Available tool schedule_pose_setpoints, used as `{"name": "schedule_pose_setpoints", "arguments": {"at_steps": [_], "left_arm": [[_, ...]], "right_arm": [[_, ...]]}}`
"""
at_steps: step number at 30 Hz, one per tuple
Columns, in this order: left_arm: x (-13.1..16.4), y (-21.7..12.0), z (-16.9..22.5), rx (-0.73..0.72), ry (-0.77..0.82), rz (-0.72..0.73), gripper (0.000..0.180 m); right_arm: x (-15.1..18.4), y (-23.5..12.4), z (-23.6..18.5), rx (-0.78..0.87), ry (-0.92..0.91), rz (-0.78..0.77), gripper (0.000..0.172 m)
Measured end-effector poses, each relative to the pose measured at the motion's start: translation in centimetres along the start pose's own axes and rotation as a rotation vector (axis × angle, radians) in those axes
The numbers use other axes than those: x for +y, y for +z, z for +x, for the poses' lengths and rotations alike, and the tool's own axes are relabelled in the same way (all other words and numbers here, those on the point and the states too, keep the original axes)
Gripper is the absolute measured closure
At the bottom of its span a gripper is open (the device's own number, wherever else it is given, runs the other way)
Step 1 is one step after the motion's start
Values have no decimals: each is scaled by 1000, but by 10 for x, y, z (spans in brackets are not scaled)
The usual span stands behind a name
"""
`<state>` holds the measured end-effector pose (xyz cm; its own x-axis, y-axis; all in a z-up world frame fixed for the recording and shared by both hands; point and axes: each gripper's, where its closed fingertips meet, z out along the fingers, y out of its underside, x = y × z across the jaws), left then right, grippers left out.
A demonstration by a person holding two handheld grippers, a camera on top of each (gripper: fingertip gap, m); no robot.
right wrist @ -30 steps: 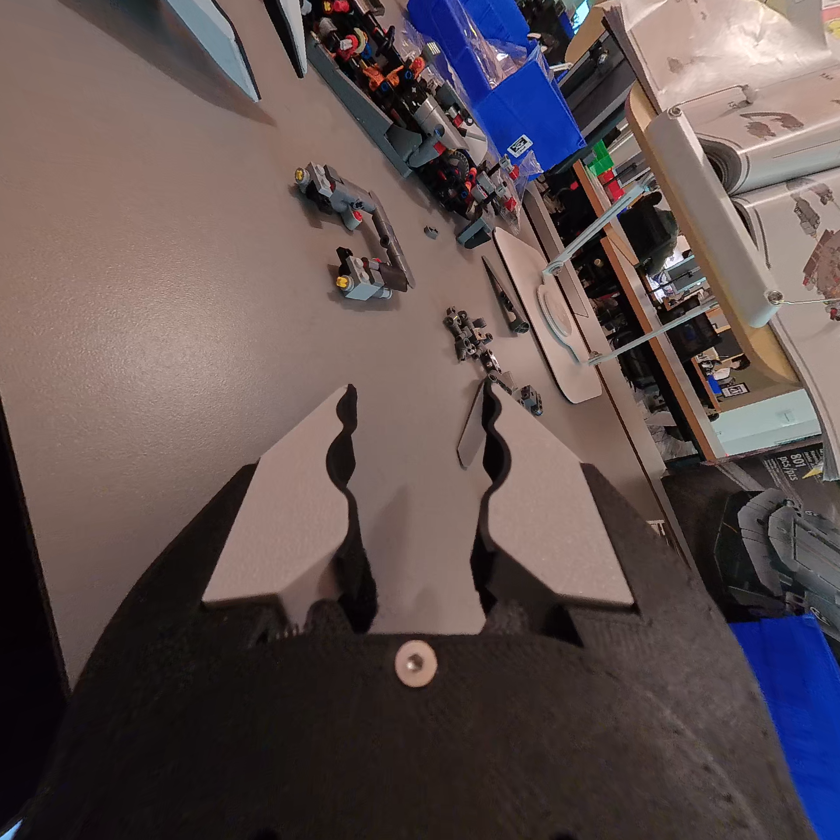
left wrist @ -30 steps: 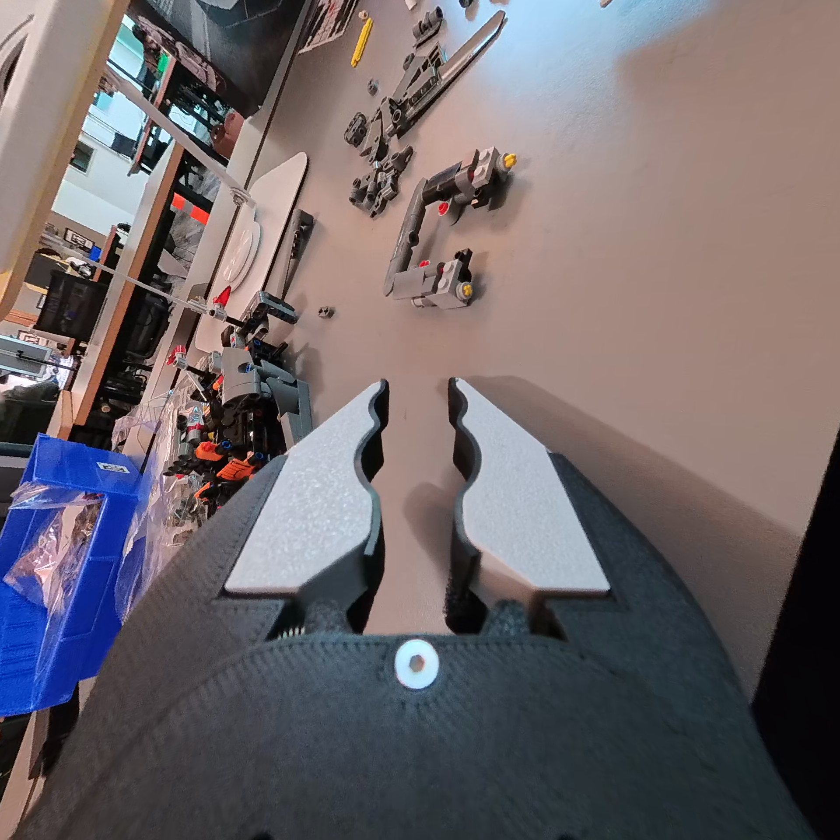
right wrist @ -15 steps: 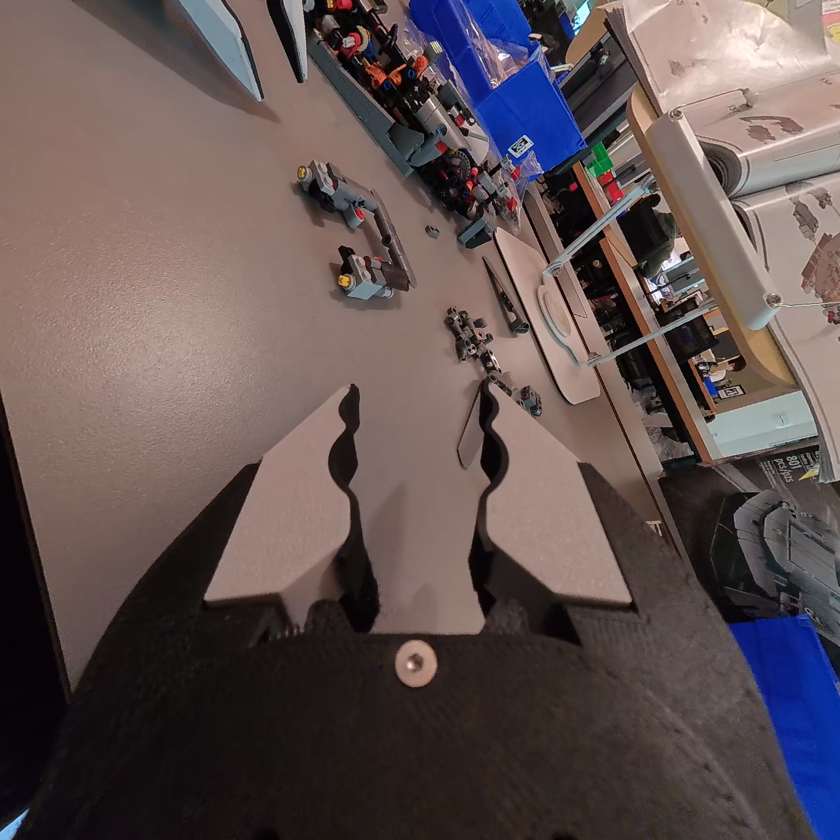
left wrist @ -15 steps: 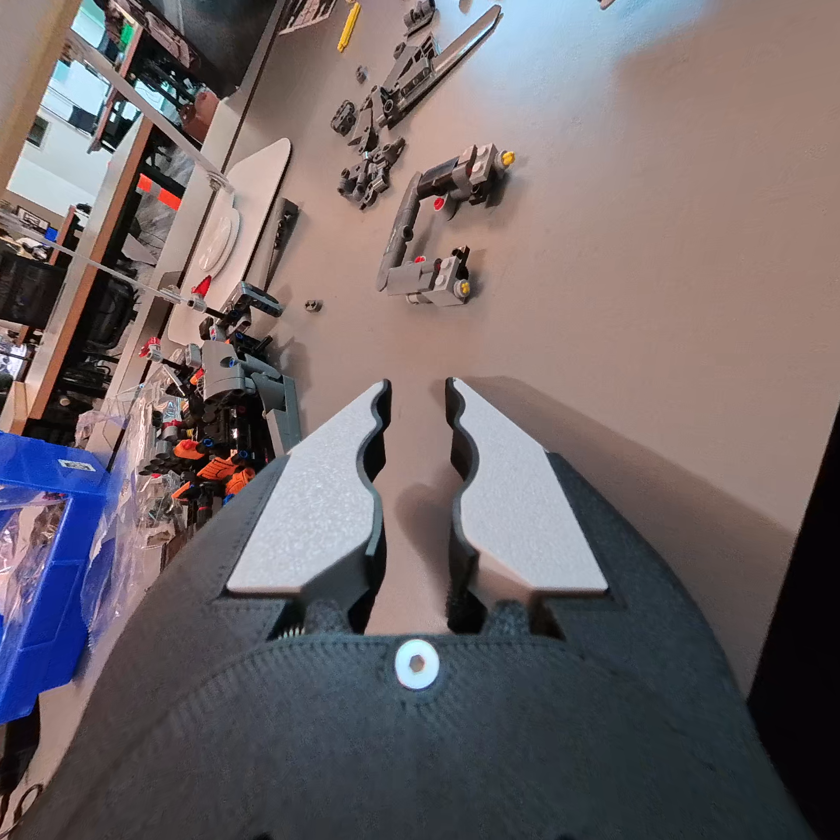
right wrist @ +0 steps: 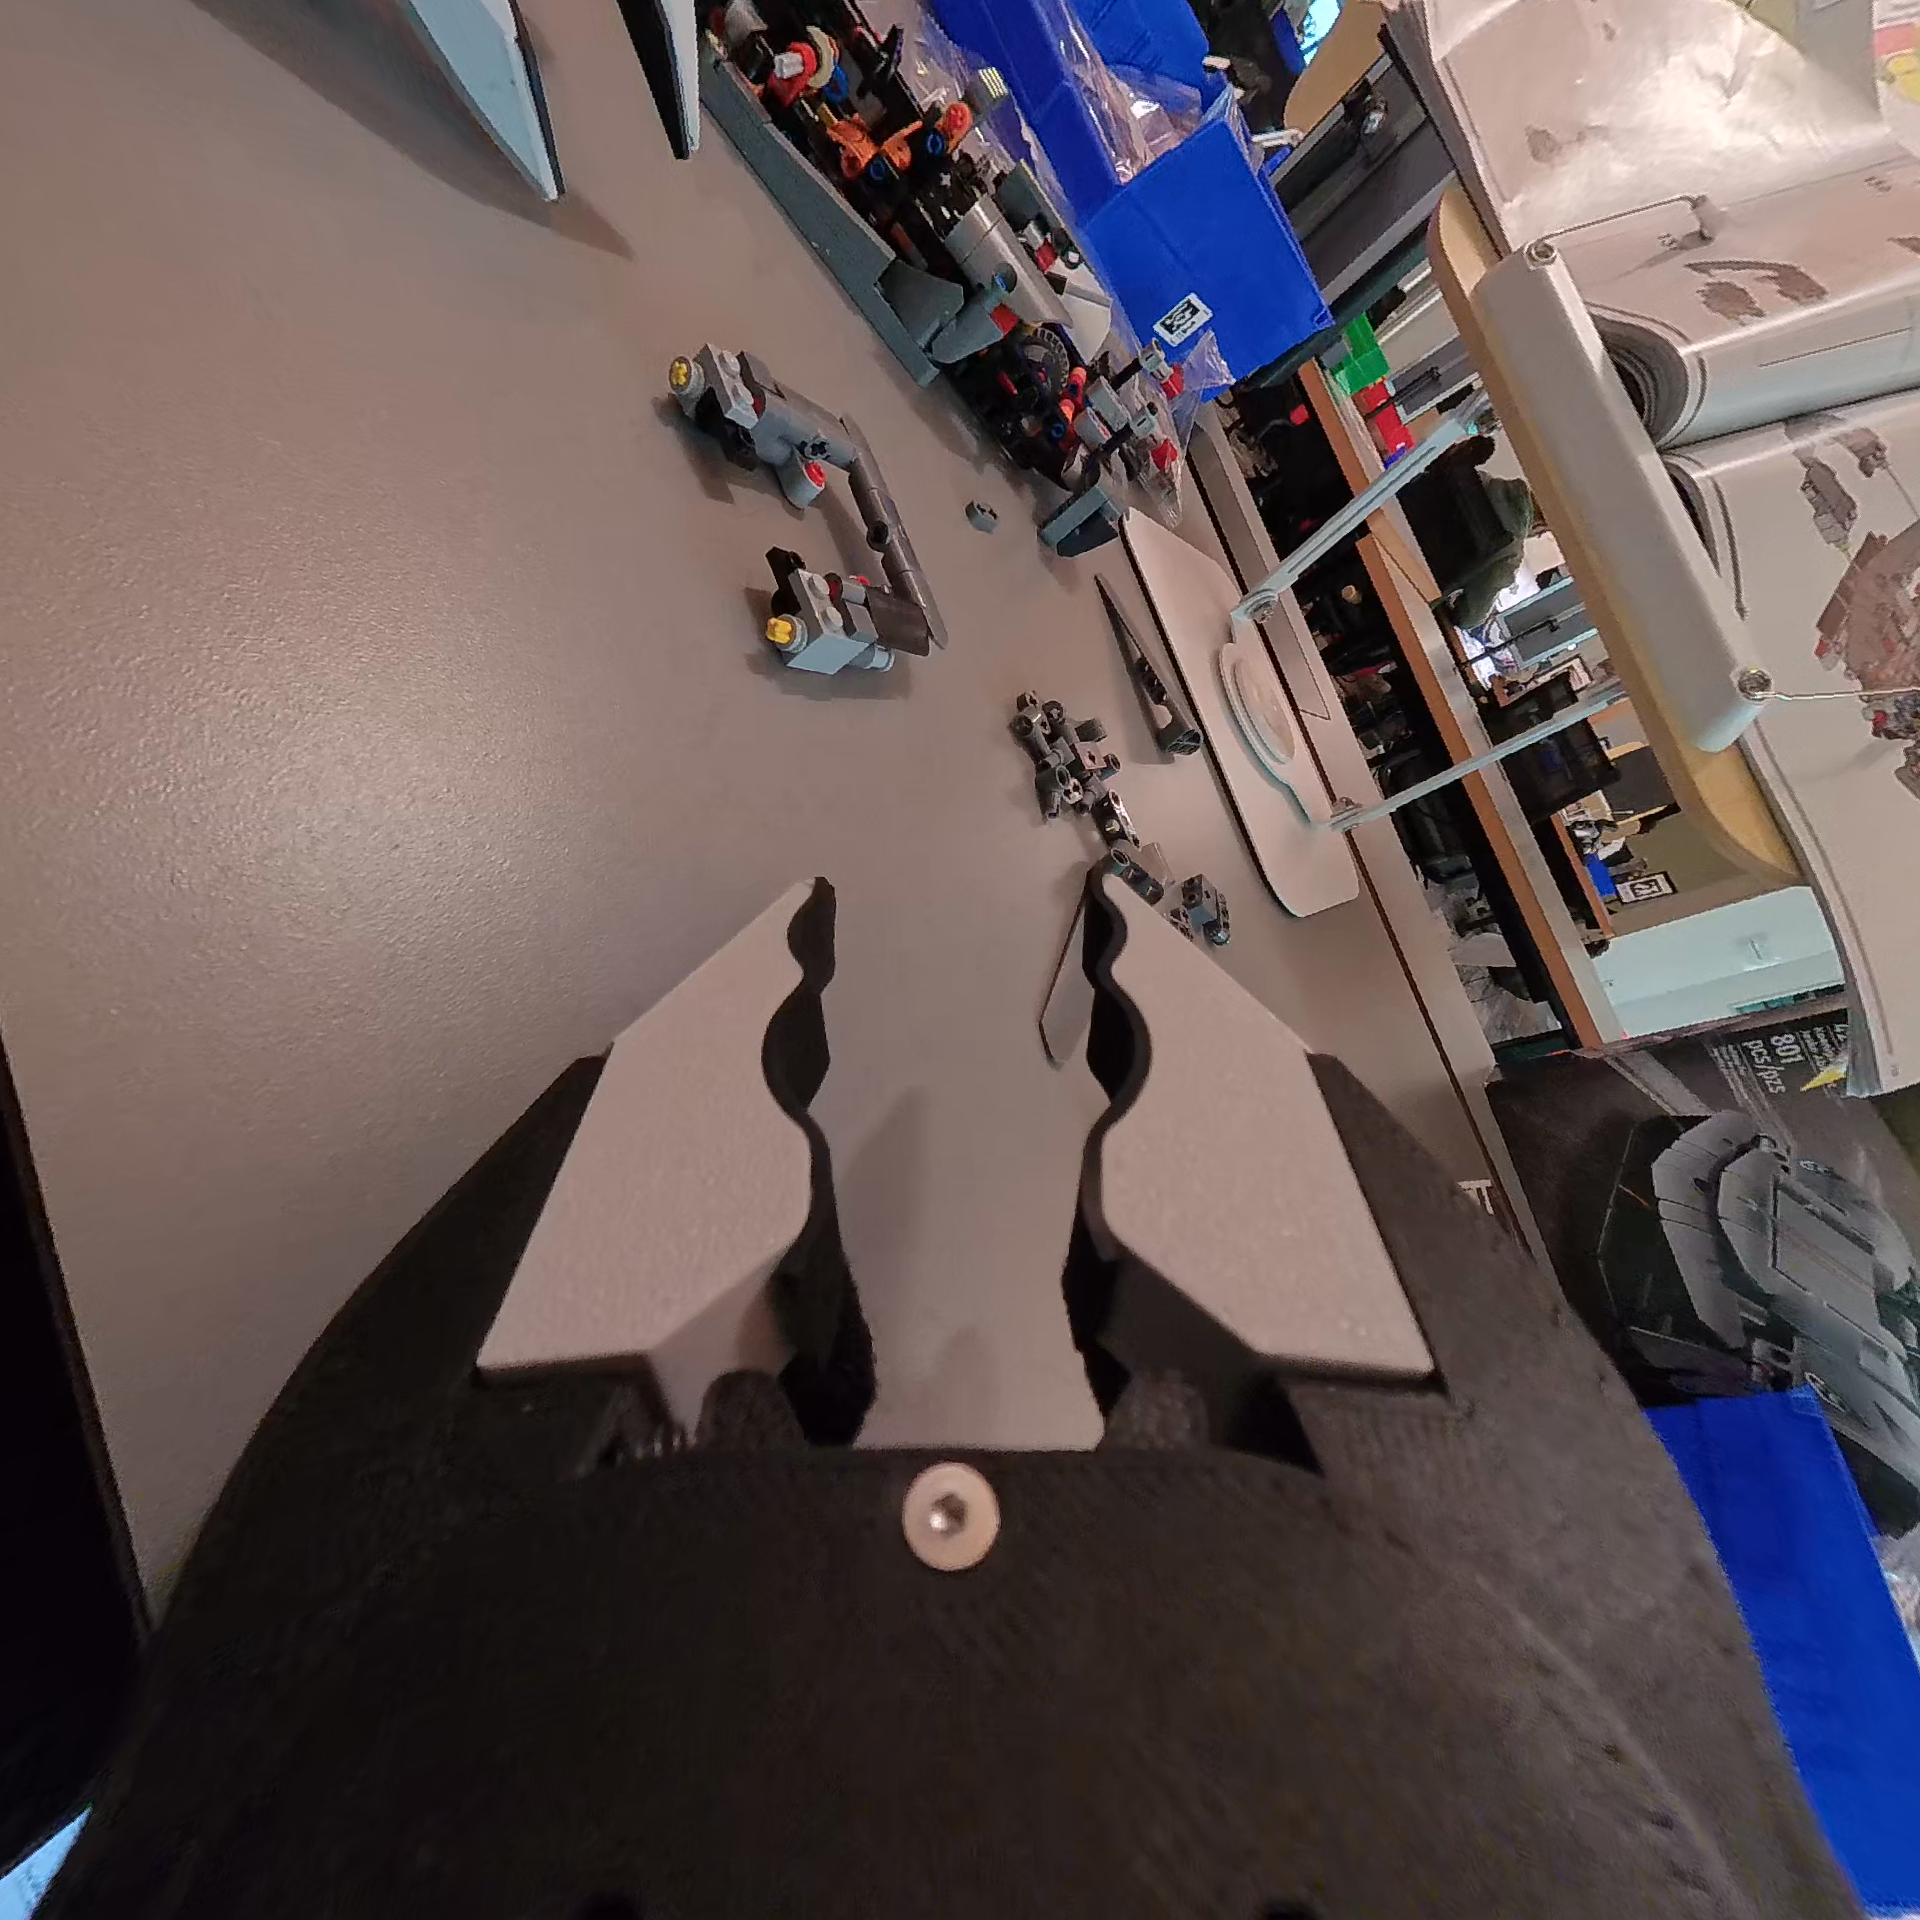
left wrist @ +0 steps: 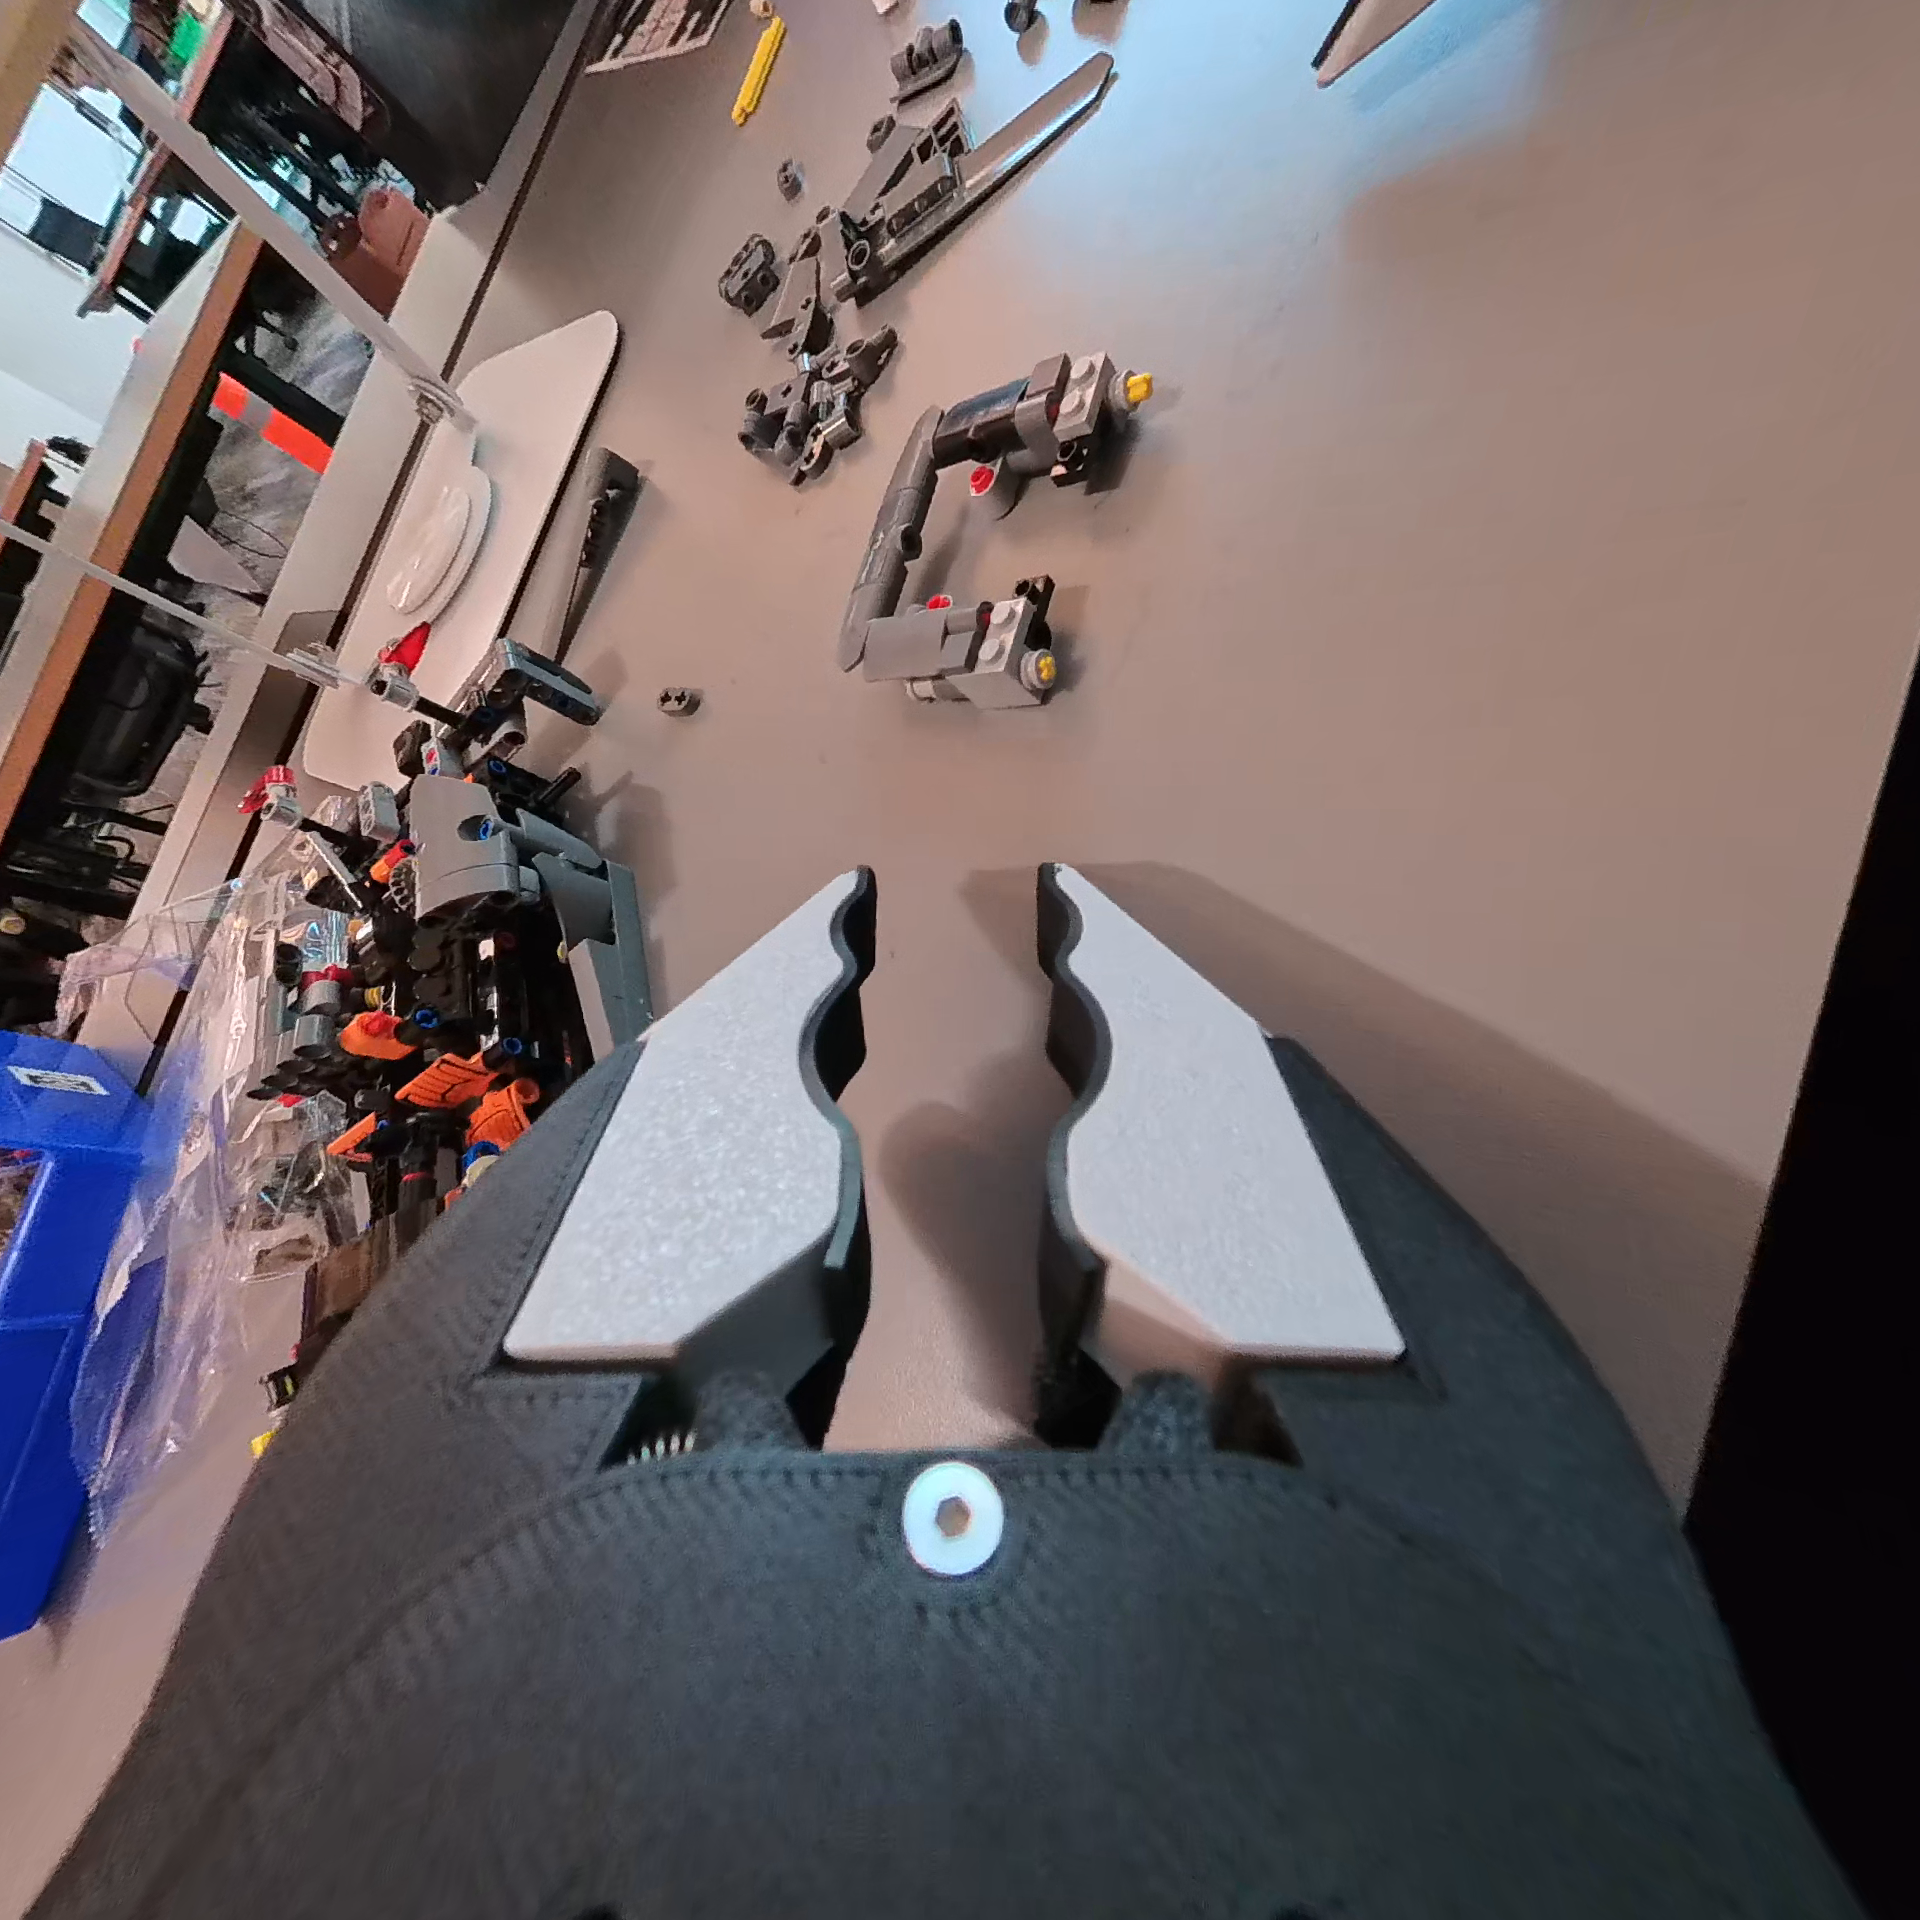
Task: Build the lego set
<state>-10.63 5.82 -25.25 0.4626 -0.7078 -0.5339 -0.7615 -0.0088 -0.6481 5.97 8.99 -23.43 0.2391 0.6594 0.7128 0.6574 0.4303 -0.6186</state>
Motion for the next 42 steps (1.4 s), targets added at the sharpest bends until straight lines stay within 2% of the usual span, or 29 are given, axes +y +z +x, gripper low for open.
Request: {"name": "schedule_pose_setpoints", "arguments": {"at_steps": [7,13,20,25,28,31,36,42], "left_arm": [[-1,-1,0,6,0,6,150],[-5,-1,-2,1,-11,29,132],[-26,19,0,77,45,60,117],[-50,31,-14,152,48,92,115],[-50,40,-19,188,119,61,119],[-47,46,-24,193,189,22,118],[-48,54,-20,266,180,-17,118],[-45,54,-15,336,98,-10,129]], "right_arm": [[1,0,1,13,-4,-7,126],[-4,0,-2,-19,7,20,124],[-28,12,-10,-165,135,61,121],[-32,34,-14,-236,163,-48,119],[-42,38,-18,-317,251,-69,124],[-45,42,-14,-320,265,-95,123],[-35,54,-18,-358,322,-163,118],[-29,64,-23,-400,372,-192,116]]}}
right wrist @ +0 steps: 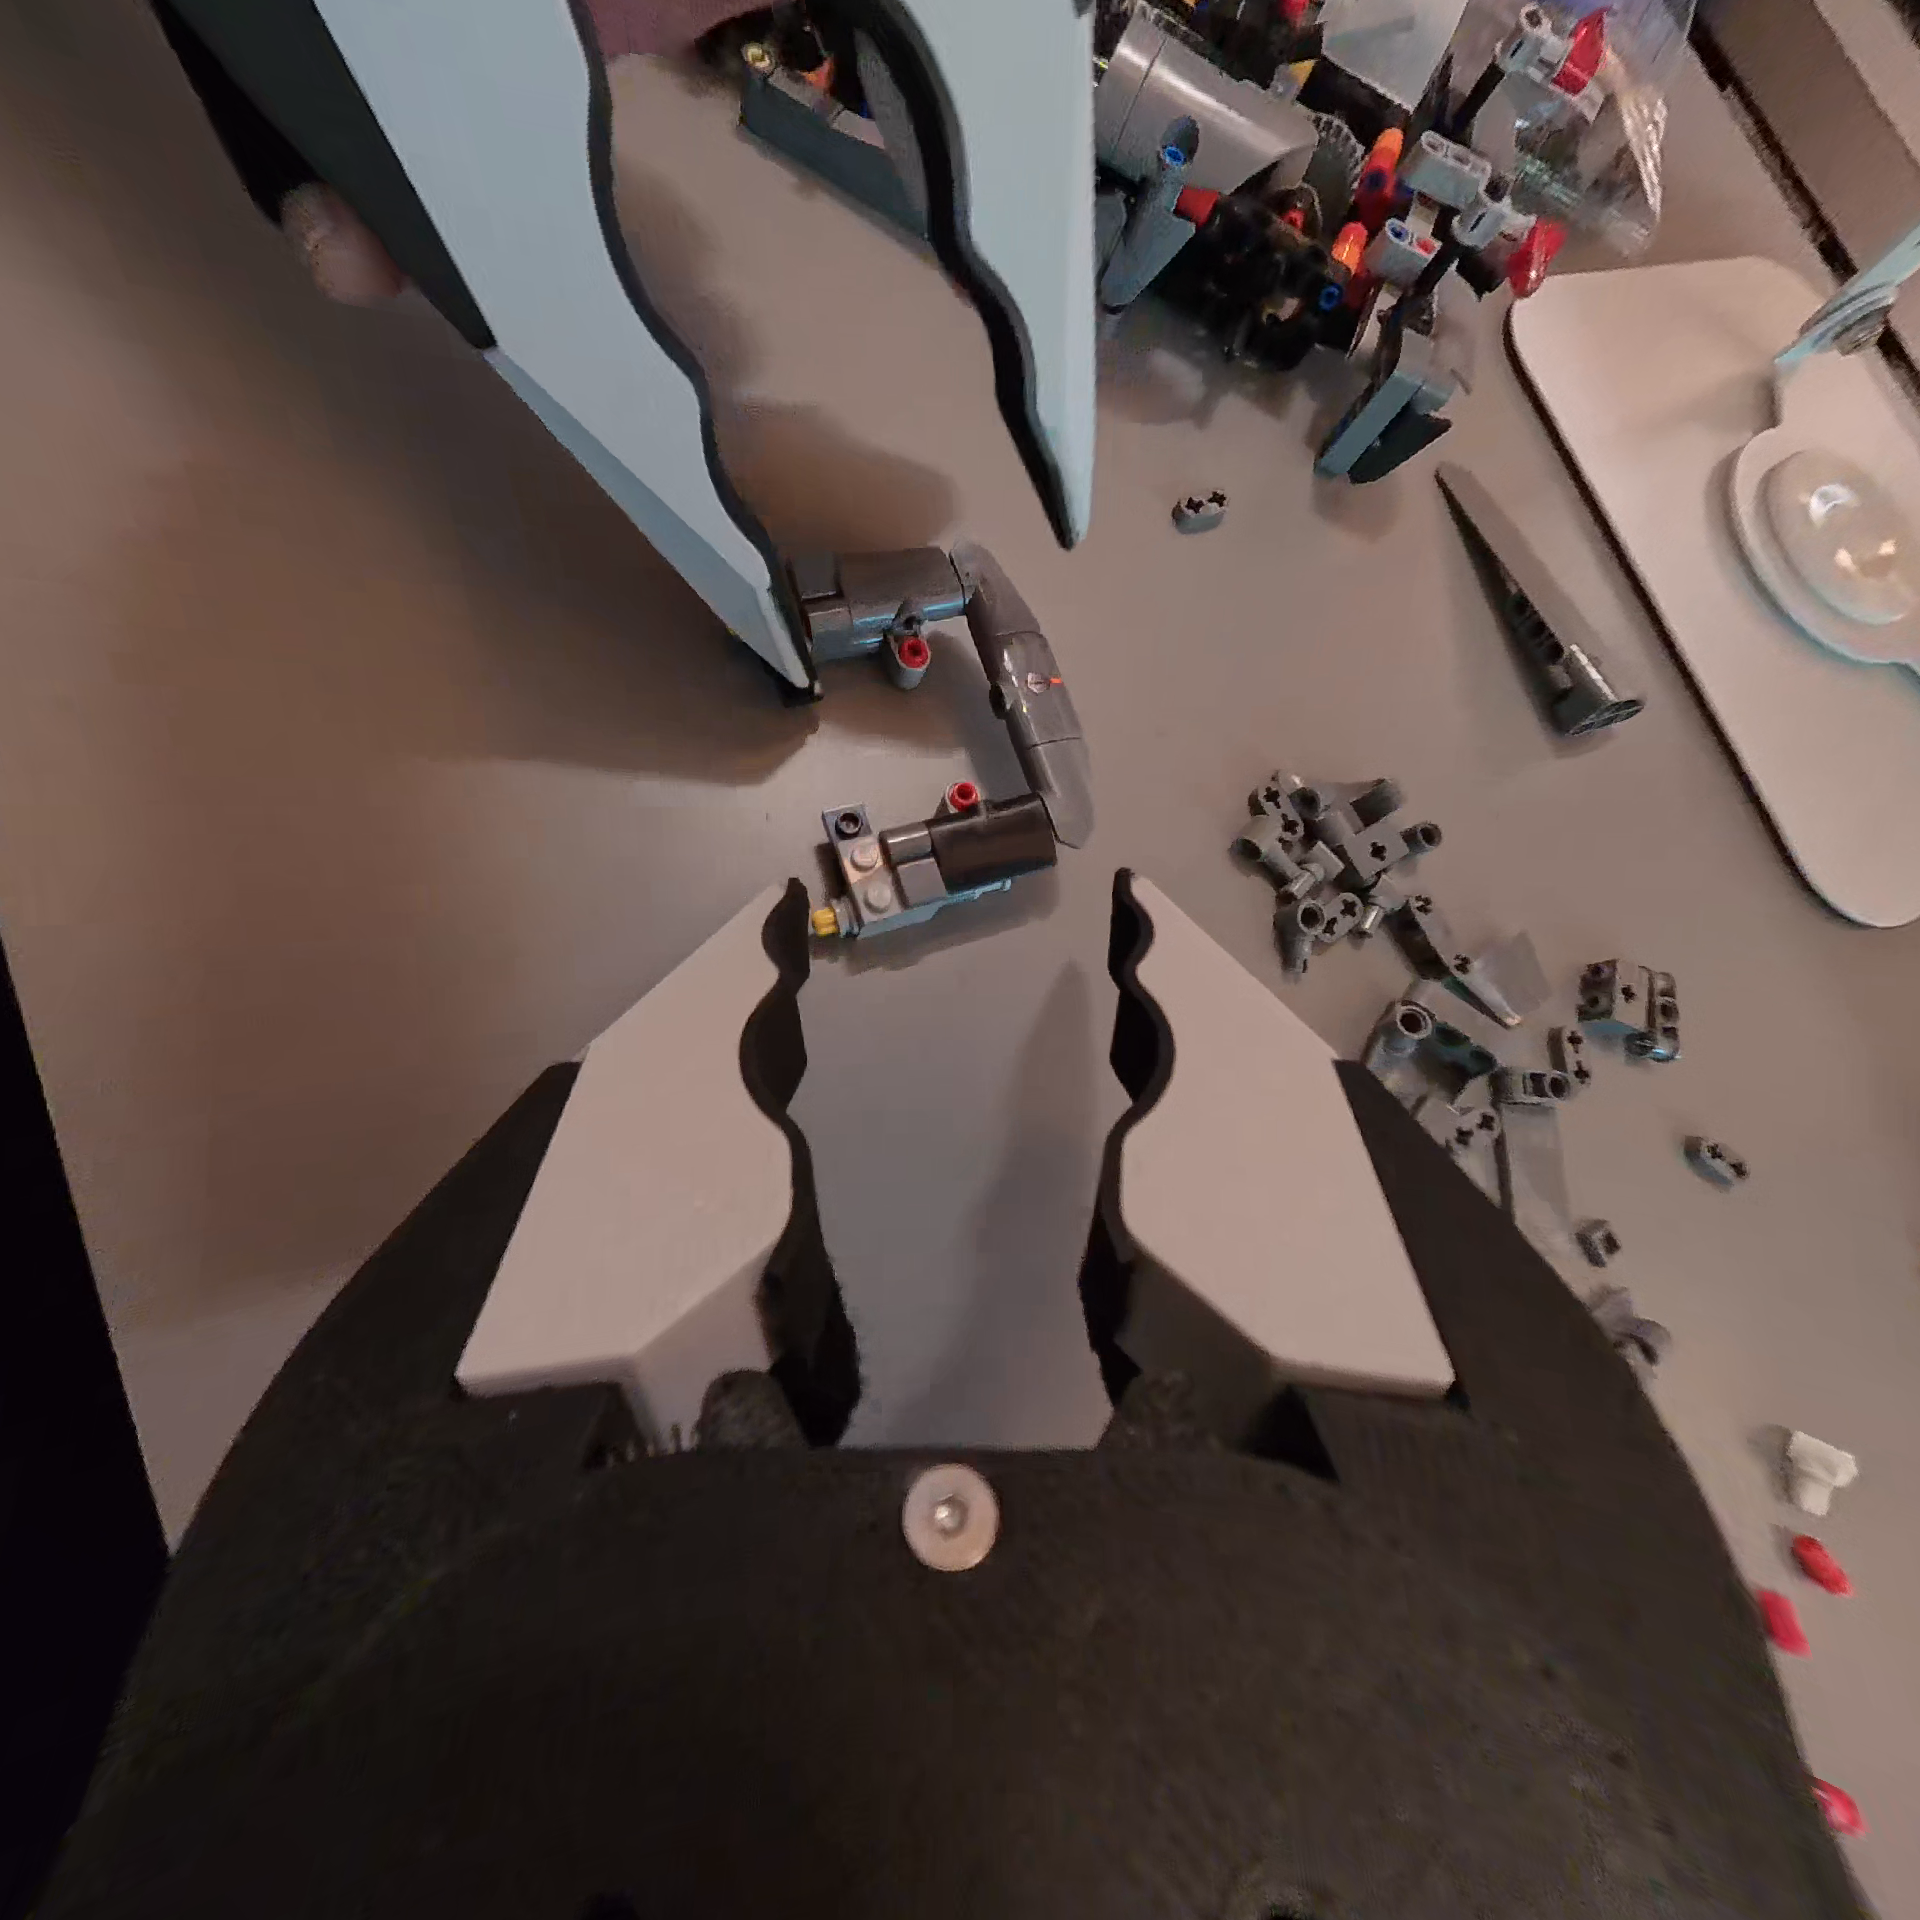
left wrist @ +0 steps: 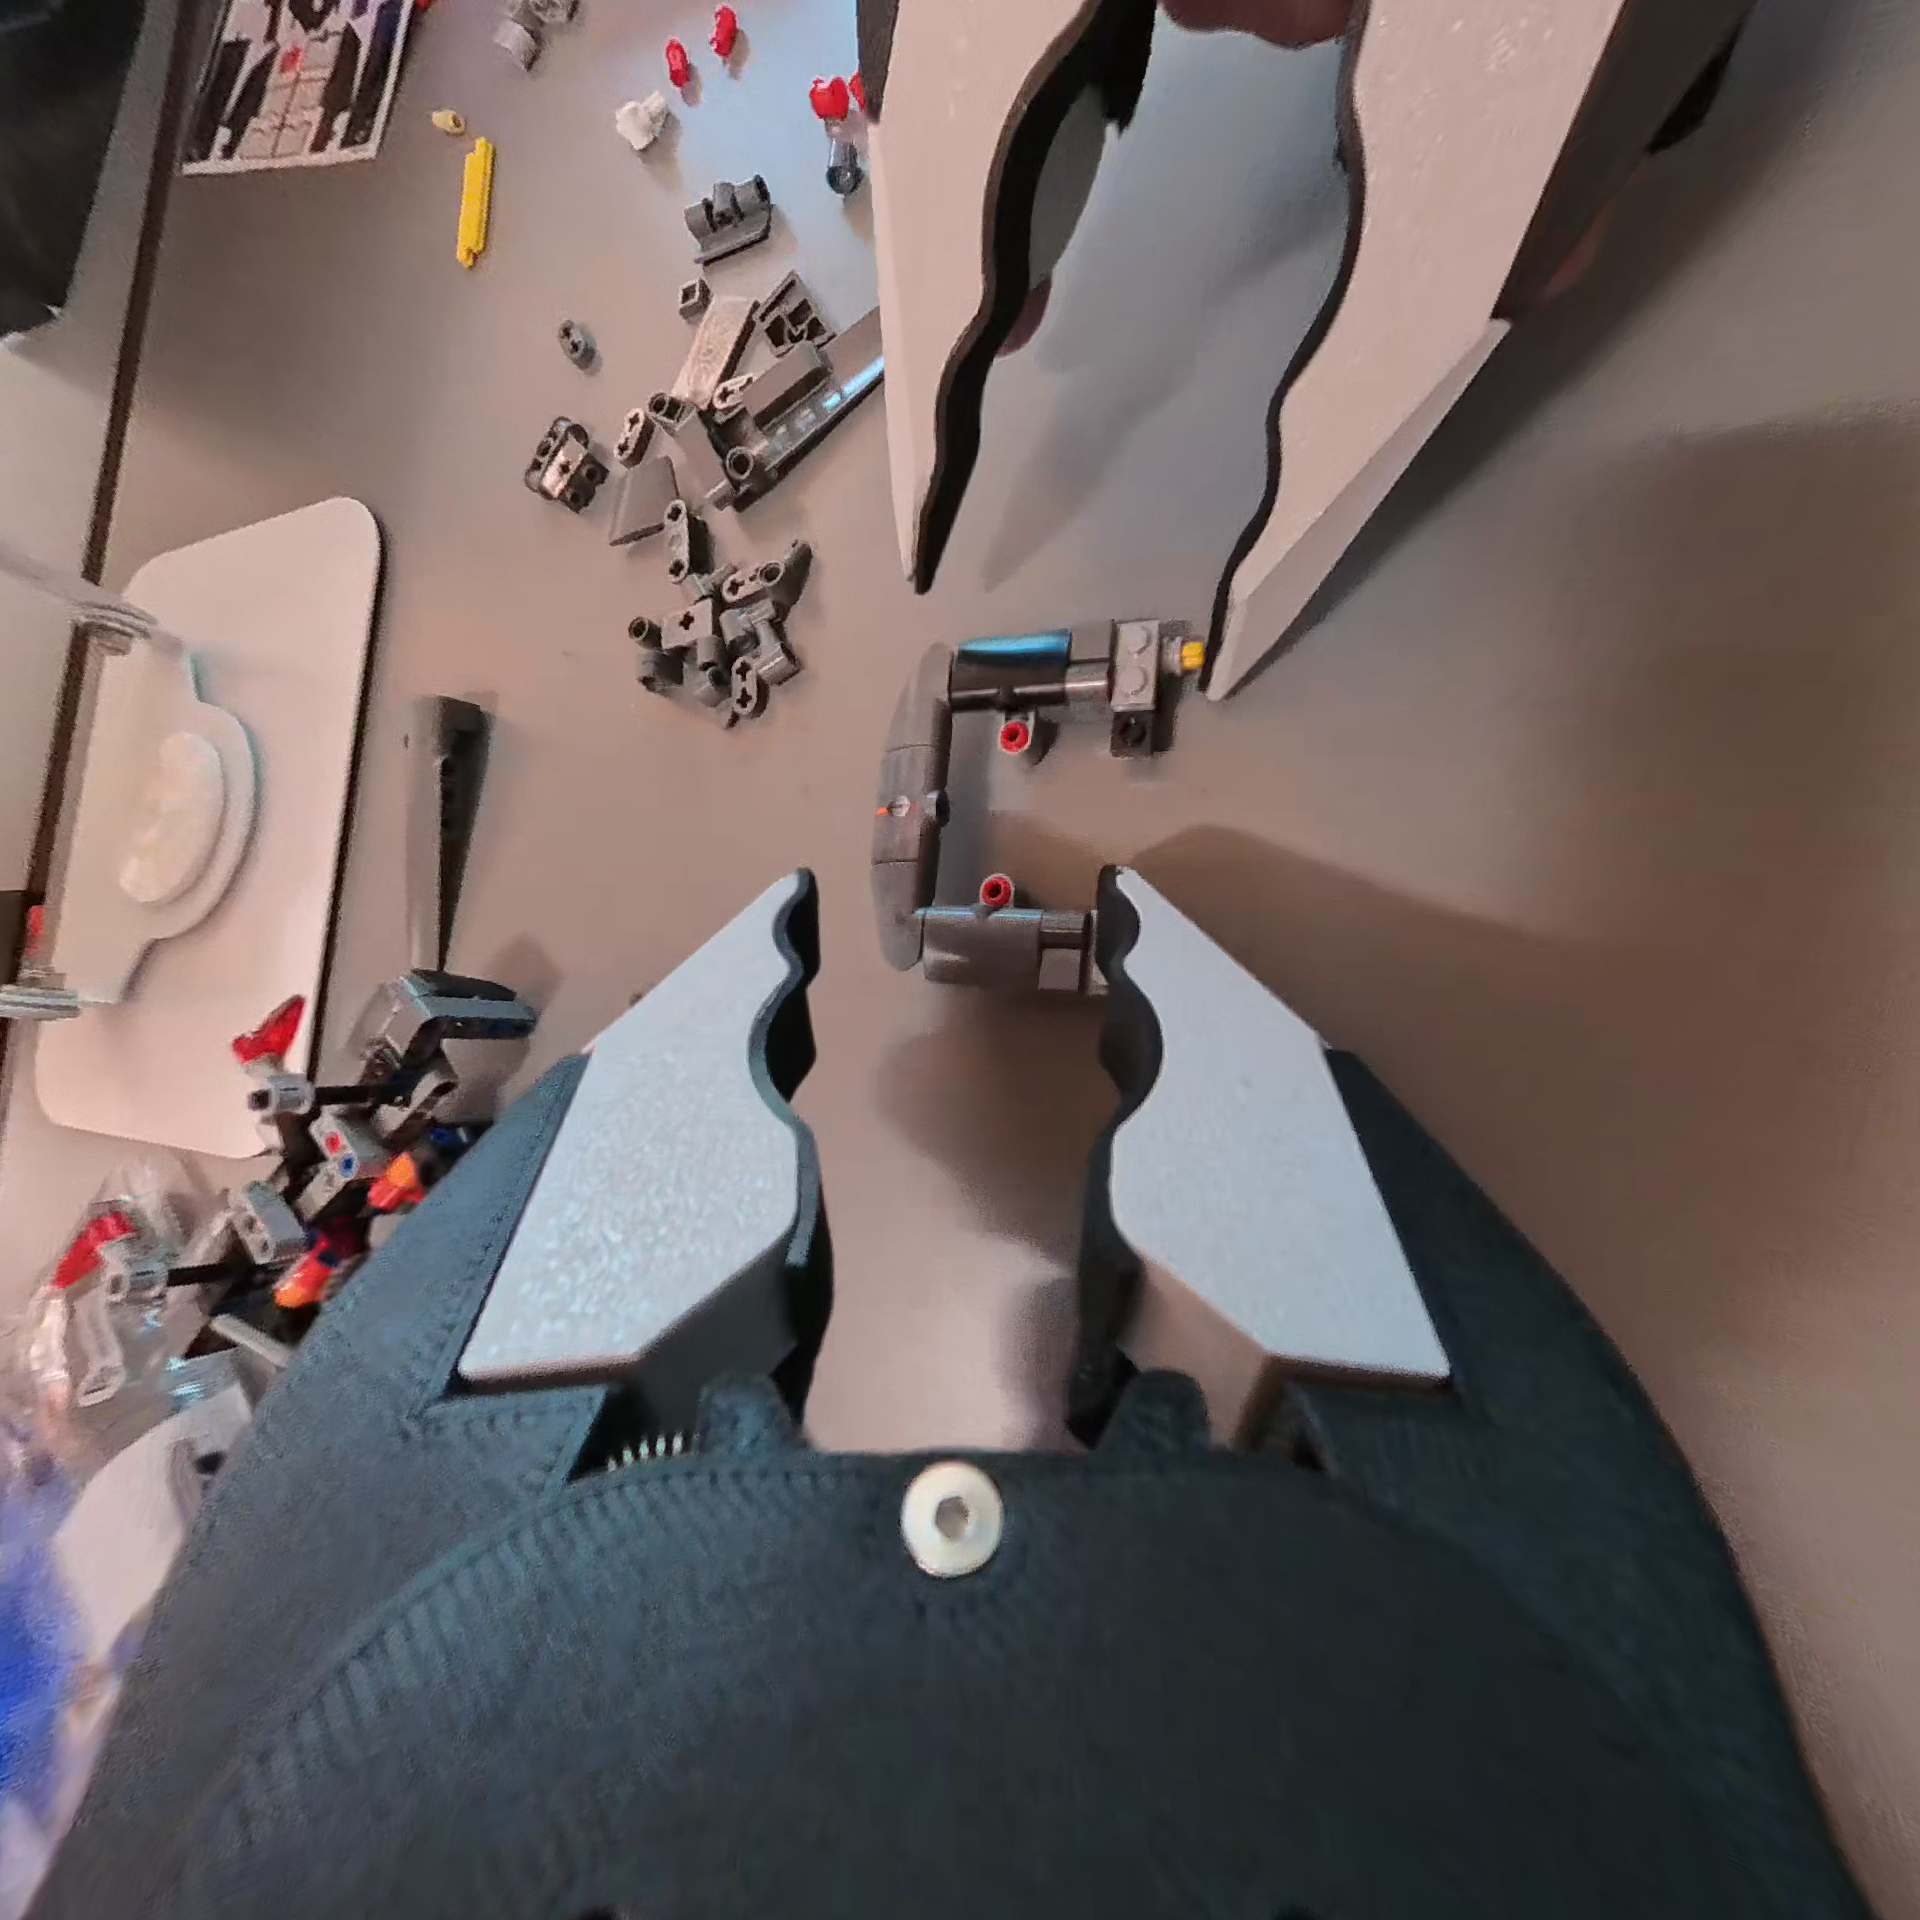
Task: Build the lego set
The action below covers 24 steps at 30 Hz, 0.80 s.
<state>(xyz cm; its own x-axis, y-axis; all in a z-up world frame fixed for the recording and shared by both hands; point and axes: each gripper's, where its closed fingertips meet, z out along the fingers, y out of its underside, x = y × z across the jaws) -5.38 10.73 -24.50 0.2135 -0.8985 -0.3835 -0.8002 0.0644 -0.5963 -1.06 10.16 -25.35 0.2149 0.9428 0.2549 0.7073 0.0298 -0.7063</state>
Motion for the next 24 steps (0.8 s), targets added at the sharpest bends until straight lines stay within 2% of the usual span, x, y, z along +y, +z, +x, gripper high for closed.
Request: {"name": "schedule_pose_setpoints", "arguments": {"at_steps": [11,24], "left_arm": [[0,3,4,45,-85,18,139],[-5,9,9,81,-75,34,153]], "right_arm": [[-2,10,2,-105,28,-10,120],[1,5,9,-185,-69,-46,122]]}}
